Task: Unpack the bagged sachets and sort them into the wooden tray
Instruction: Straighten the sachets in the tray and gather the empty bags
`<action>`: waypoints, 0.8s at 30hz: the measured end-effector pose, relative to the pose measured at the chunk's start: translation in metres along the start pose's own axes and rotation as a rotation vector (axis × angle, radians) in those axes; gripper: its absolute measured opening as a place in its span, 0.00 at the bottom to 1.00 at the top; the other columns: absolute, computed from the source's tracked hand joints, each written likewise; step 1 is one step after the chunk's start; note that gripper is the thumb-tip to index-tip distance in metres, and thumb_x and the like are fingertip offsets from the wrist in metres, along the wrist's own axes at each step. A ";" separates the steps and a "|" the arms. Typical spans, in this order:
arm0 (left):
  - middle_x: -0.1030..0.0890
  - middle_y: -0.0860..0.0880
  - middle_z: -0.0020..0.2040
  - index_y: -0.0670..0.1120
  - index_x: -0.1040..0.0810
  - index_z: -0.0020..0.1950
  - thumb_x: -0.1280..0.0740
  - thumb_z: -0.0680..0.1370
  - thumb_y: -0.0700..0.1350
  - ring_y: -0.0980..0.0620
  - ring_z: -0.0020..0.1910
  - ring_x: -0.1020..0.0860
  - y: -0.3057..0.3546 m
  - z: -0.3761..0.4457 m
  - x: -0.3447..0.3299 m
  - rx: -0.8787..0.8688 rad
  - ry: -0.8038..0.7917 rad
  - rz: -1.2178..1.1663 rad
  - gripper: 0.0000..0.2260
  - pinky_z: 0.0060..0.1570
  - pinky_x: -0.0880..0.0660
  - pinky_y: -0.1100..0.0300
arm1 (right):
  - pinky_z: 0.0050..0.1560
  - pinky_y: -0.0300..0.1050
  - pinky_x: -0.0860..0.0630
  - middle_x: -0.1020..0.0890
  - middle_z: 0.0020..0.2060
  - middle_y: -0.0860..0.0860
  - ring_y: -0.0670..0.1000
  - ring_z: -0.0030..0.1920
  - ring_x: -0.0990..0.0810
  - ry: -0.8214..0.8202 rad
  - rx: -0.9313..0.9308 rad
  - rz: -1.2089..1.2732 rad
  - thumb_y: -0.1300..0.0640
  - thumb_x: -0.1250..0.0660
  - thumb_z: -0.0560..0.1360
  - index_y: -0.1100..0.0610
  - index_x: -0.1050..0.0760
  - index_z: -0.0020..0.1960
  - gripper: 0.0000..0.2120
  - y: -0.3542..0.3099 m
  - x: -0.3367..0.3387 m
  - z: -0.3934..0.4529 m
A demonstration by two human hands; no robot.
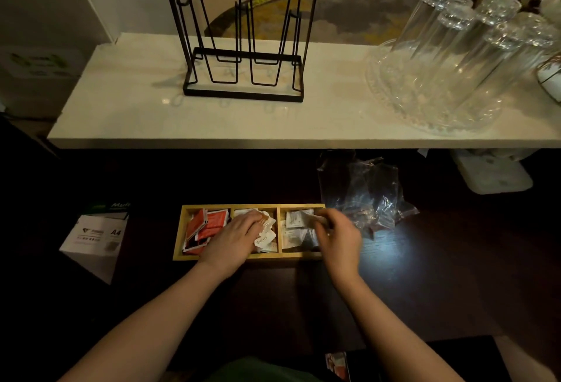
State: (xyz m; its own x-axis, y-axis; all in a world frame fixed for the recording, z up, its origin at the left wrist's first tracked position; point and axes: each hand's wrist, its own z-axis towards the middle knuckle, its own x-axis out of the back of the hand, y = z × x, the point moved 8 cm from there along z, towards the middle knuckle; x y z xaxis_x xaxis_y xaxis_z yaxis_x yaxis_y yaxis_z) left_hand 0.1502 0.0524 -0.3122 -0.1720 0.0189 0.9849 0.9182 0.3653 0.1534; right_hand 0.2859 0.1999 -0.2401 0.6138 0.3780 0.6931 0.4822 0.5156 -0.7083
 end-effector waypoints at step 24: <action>0.33 0.49 0.74 0.52 0.37 0.73 0.49 0.79 0.59 0.48 0.75 0.41 -0.003 0.001 -0.005 -0.013 0.003 0.083 0.24 0.71 0.52 0.52 | 0.53 0.51 0.26 0.23 0.53 0.60 0.59 0.53 0.23 0.052 0.064 -0.328 0.63 0.34 0.72 0.60 0.23 0.56 0.13 0.043 0.003 0.059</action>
State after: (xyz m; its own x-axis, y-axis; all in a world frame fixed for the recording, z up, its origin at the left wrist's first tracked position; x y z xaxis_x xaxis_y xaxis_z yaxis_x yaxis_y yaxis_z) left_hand 0.1479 0.0521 -0.3177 -0.0941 0.0461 0.9945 0.9336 0.3510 0.0721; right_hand 0.2717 0.2690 -0.2606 0.4646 0.1454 0.8735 0.6200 0.6509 -0.4381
